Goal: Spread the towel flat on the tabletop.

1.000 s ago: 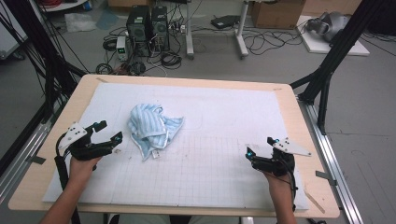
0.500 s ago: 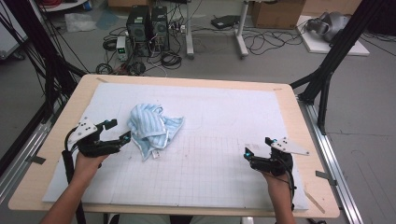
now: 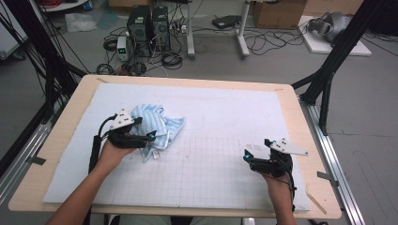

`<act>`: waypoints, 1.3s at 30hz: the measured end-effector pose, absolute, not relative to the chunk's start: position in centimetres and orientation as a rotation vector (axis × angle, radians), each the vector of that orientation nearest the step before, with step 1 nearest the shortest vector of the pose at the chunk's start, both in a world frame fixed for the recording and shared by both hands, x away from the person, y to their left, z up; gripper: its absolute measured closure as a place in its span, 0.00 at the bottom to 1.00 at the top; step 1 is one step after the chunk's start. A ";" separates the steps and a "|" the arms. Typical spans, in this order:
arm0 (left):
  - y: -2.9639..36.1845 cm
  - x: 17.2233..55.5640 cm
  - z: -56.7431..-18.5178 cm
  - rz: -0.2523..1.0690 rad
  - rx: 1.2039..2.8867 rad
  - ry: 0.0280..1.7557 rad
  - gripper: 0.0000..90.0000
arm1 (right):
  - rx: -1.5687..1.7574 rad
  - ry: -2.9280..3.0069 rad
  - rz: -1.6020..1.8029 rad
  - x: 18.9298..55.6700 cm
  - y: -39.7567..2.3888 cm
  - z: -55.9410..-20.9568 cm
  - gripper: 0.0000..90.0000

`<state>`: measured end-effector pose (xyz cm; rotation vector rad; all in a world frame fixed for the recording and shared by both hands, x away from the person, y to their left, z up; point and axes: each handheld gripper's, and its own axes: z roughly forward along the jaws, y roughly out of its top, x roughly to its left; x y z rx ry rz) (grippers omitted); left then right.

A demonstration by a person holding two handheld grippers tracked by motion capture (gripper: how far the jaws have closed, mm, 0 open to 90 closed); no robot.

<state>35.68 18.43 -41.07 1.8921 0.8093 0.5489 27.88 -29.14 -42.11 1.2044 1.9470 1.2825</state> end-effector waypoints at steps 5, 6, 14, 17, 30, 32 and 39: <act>17.2 36.6 -42.0 0.626 1.996 0.835 0.29 | 1.201 1.957 1.284 28.0 -29.1 -42.2 0.10; 17.3 36.7 -42.1 0.646 2.013 0.832 0.36 | 1.200 1.959 1.283 28.0 -29.1 -42.2 0.10; 20.4 36.4 -40.7 0.618 1.864 0.840 0.93 | 1.206 1.965 1.283 28.1 -29.0 -42.3 0.10; 22.3 36.2 -40.0 0.609 1.764 0.878 0.94 | 1.203 1.971 1.287 28.1 -28.7 -42.3 0.10; 26.6 36.1 -40.5 0.617 1.653 0.959 0.93 | 1.104 2.106 1.270 29.6 -24.6 -42.1 0.10; 27.0 36.1 -40.7 0.620 1.656 0.966 0.93 | 1.080 2.144 1.275 30.4 -23.2 -42.1 0.10; 27.4 36.2 -41.0 0.609 1.639 0.967 0.93 | 0.998 2.273 1.310 34.8 -16.4 -42.5 0.10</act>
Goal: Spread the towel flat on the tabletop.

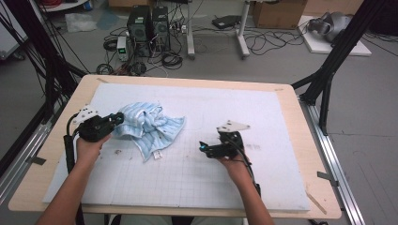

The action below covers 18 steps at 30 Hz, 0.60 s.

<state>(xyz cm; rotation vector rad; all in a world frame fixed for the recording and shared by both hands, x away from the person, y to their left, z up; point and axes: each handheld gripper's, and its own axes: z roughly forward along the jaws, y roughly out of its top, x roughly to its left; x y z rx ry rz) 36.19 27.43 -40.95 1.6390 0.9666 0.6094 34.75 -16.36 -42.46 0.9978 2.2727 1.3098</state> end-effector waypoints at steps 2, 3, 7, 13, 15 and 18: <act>27.4 36.2 -40.9 0.608 1.641 0.964 0.93 | 0.961 2.303 1.311 35.6 -14.3 -42.5 0.10; 27.4 36.2 -40.9 0.605 1.640 0.962 0.93 | 0.947 2.324 1.308 36.0 -13.3 -42.5 0.12; 27.4 36.2 -41.0 0.601 1.639 0.961 0.93 | 0.874 2.404 1.289 37.7 -10.0 -42.8 0.22; 27.4 36.2 -41.0 0.597 1.640 0.961 0.93 | 0.810 2.479 1.302 39.0 -6.2 -43.5 0.38; 27.3 36.2 -41.0 0.596 1.641 0.959 0.93 | 0.806 2.505 1.283 39.3 -5.4 -44.0 0.43; 27.3 36.3 -41.1 0.590 1.645 0.957 0.92 | 0.786 2.539 1.214 39.5 -4.6 -44.8 0.54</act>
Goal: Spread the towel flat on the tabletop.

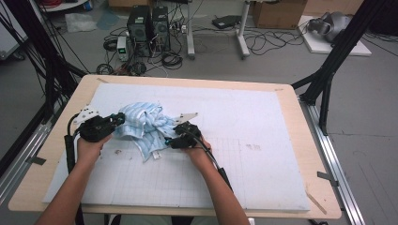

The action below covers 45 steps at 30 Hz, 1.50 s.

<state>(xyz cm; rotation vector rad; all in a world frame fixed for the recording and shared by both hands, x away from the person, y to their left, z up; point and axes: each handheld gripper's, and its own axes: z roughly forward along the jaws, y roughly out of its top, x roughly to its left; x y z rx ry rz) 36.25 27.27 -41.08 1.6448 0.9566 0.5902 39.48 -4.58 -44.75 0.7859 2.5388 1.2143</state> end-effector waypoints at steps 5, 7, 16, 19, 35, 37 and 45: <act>27.0 36.2 -41.2 0.585 1.664 0.948 0.92 | 0.735 2.574 1.162 39.2 -4.6 -44.7 0.87; 26.8 36.2 -41.3 0.584 1.667 0.945 0.92 | 0.717 2.597 1.158 39.0 -5.0 -44.6 0.90; 25.7 36.1 -41.7 0.564 1.710 0.920 0.92 | 0.704 2.637 1.169 36.5 -8.3 -44.1 0.90; 24.9 36.0 -41.9 0.552 1.736 0.898 0.92 | 0.690 2.639 1.174 35.5 -9.4 -43.9 0.90; 19.8 35.0 -42.8 0.451 1.855 0.755 0.92 | 0.794 2.616 1.181 28.7 -18.1 -43.8 0.90; 19.8 35.0 -42.9 0.448 1.857 0.752 0.91 | 0.790 2.618 1.182 28.0 -18.6 -43.8 0.90; 22.3 35.6 -42.2 0.530 1.699 0.888 0.53 | 0.879 2.431 1.335 28.3 -19.4 -42.4 0.44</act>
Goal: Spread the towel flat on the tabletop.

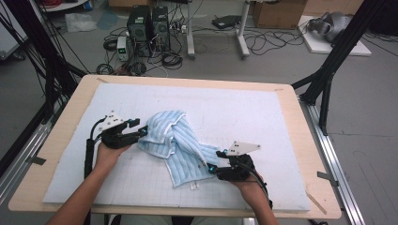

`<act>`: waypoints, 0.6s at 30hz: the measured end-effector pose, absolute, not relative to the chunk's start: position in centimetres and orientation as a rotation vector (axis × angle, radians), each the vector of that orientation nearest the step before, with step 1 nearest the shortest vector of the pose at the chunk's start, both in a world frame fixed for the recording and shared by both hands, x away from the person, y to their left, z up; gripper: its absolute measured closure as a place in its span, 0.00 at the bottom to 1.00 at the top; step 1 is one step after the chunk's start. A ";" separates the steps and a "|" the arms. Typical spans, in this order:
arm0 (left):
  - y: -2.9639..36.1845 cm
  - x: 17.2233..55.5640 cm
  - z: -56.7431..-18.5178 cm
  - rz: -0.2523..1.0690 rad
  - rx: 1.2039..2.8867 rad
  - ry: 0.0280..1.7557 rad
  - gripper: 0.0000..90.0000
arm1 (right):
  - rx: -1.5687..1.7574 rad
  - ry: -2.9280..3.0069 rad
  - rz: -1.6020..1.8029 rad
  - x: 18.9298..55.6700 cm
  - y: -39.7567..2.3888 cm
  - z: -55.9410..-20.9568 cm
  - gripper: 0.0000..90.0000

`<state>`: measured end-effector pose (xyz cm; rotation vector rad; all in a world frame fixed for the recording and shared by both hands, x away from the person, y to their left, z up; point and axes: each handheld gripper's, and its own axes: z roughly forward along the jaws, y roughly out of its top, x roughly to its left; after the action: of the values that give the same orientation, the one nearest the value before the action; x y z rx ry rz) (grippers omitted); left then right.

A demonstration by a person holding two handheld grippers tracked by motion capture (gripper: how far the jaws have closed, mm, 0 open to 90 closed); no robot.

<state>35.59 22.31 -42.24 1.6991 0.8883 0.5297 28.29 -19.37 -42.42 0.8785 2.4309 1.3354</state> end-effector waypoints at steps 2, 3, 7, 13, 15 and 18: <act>23.3 35.7 -42.1 0.552 1.666 0.910 0.52 | 0.872 2.394 1.380 29.0 -19.1 -41.8 0.42; 23.8 35.8 -42.0 0.563 1.662 0.918 0.50 | 0.858 2.386 1.389 29.4 -18.9 -41.5 0.42; 25.4 36.0 -41.7 0.600 1.646 0.943 0.44 | 0.793 2.388 1.388 31.1 -17.1 -40.7 0.43; 27.1 36.3 -41.9 0.617 1.636 0.990 0.37 | 0.648 2.445 1.370 33.6 -13.2 -40.4 0.46; 27.4 36.4 -41.9 0.611 1.633 0.999 0.37 | 0.596 2.479 1.365 34.5 -11.7 -40.4 0.46; 27.5 36.4 -42.0 0.607 1.627 1.002 0.37 | 0.535 2.527 1.369 35.5 -9.2 -40.3 0.46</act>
<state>36.43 27.45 -41.97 1.6268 1.0019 0.6069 35.54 -9.20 -40.29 0.5354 2.5268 1.3688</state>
